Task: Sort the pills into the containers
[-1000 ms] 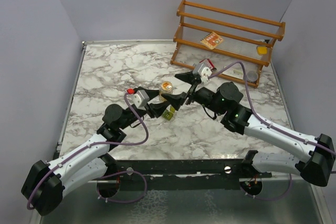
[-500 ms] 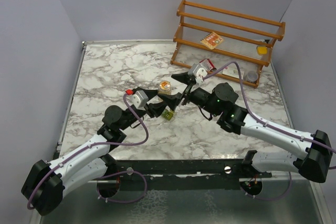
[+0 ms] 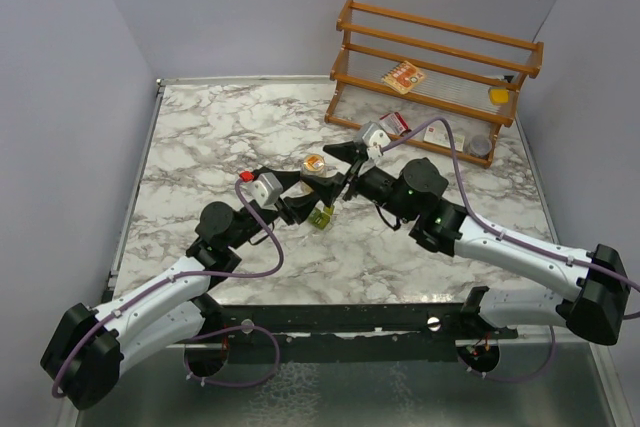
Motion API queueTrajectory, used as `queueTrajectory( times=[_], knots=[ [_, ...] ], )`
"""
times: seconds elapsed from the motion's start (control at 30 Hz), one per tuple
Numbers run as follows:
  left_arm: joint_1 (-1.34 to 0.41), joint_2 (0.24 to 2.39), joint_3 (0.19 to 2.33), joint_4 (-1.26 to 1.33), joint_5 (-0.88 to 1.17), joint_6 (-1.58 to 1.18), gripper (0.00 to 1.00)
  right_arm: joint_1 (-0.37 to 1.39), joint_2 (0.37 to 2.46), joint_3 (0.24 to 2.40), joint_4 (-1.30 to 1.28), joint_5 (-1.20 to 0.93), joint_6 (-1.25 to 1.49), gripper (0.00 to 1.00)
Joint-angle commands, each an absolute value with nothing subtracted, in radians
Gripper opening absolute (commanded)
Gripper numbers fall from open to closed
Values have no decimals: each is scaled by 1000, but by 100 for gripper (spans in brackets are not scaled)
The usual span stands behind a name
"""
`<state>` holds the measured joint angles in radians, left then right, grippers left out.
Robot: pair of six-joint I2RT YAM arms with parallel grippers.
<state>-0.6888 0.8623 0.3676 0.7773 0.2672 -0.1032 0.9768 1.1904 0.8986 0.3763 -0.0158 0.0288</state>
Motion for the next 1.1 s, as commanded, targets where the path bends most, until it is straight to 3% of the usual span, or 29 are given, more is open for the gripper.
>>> queueTrajectory(
  times=[0.0, 0.3, 0.63, 0.93, 1.07],
  knots=[
    [-693, 861, 362, 834, 244, -111, 0, 989, 1201, 936, 421, 5, 26, 74],
    [-693, 868, 359, 834, 239, -107, 0, 994, 1198, 936, 434, 6, 29, 72],
    [-695, 868, 359, 835, 238, -108, 0, 998, 1207, 944, 421, 5, 24, 58],
    [-695, 866, 362, 837, 239, -107, 0, 1000, 1211, 951, 396, 1, 18, 56],
    [-695, 866, 362, 837, 240, -107, 0, 999, 1210, 950, 390, 2, 18, 64]
  ],
)
